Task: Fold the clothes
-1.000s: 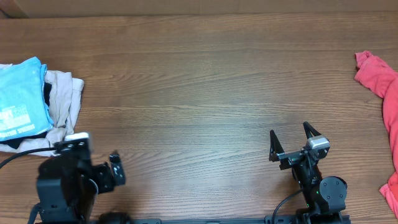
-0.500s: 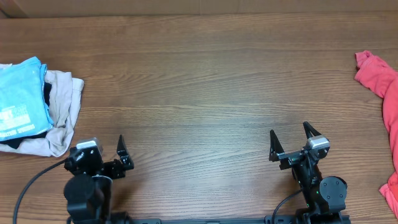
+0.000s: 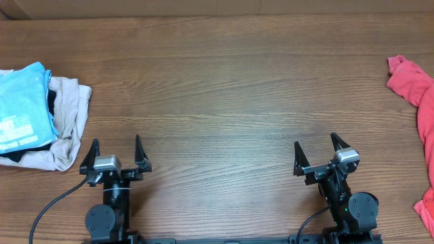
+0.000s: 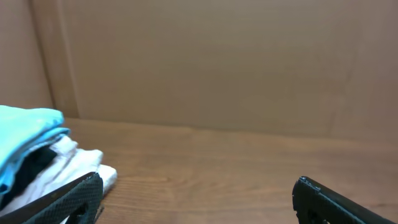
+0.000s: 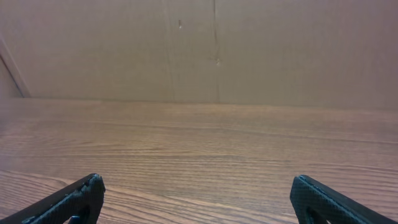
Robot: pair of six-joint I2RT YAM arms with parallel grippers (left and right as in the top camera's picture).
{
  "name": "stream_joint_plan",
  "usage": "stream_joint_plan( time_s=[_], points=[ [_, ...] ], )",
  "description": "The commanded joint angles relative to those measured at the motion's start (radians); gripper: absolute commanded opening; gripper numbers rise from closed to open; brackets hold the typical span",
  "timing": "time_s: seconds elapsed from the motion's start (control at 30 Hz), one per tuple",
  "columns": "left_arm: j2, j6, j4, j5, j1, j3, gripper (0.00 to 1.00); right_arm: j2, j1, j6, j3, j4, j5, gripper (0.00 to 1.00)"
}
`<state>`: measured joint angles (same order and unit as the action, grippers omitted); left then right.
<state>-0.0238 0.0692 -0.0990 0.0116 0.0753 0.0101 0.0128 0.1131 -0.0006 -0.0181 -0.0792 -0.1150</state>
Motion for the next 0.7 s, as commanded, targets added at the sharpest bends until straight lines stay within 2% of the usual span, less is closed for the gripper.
stream_joint_plan(
  time_s=[0.0, 0.07, 0.67],
  points=[
    [0.021, -0.013, 0.082, 0.024, -0.022, -0.005, 1.0, -0.01, 0.005, -0.004, 0.01, 0.005, 0.009, 1.0],
    [0.021, -0.01, 0.183, 0.029, -0.026, -0.005, 1.0, -0.01, 0.005, -0.004, 0.01, 0.005, 0.009, 1.0],
    [0.019, -0.01, 0.174, 0.022, -0.025, -0.005, 1.0, -0.01, 0.005, -0.004, 0.01, 0.005, 0.009, 1.0]
  ],
)
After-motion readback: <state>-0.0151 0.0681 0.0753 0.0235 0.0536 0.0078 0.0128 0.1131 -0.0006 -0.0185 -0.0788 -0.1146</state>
